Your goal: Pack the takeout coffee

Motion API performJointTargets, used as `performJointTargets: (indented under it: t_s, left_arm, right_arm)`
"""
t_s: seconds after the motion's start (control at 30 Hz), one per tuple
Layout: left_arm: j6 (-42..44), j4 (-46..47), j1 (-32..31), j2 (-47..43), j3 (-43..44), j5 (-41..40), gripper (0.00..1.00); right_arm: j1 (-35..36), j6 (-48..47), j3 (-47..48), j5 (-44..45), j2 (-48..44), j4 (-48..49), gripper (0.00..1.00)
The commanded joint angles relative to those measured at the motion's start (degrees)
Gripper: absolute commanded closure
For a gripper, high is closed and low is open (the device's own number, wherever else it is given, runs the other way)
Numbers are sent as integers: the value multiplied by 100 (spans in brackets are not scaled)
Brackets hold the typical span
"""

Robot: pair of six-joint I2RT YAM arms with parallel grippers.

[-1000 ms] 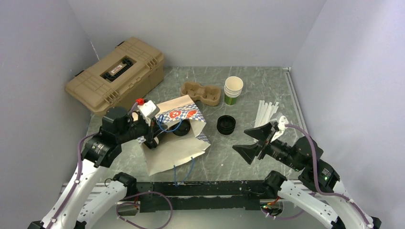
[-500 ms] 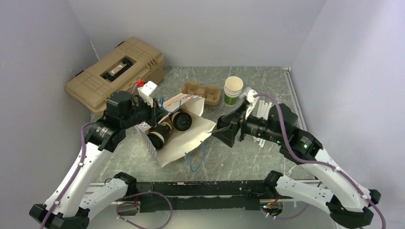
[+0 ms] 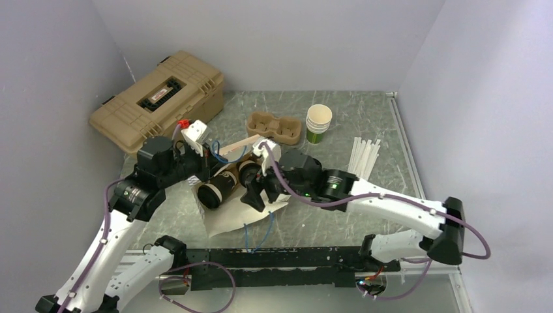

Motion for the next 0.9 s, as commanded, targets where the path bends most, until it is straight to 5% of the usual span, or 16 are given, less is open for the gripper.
performJointTargets:
  t_s: [0.0,0.87]
  left_arm:
    - [-151,-21,-16,-56,14,137,100]
    - [-322,-210,-16,-151,-6,-31,100]
  right_arm:
    - [38,295,-219,291,473,1191,20]
    - [594,1038,-166,985,2383,3142,42]
